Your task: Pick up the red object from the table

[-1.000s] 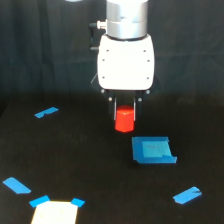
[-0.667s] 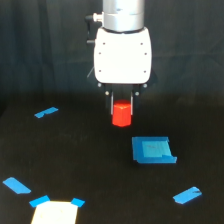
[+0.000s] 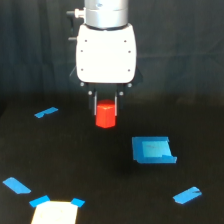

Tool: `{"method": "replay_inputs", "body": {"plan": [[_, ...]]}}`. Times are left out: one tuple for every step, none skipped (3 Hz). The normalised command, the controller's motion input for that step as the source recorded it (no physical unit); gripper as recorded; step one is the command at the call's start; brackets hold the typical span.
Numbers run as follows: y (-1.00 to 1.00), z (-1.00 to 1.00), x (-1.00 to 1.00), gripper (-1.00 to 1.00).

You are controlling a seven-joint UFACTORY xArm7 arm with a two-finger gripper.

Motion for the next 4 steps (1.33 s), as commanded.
{"method": "replay_inputs", "body": {"plan": [[-1.0,1.0,-0.65,-1.0],[-1.0,0.92,-0.45,-1.0],[-1.0,0.84,-0.73,-1.0],[-1.0,0.92,-1.0,-1.0]]}}
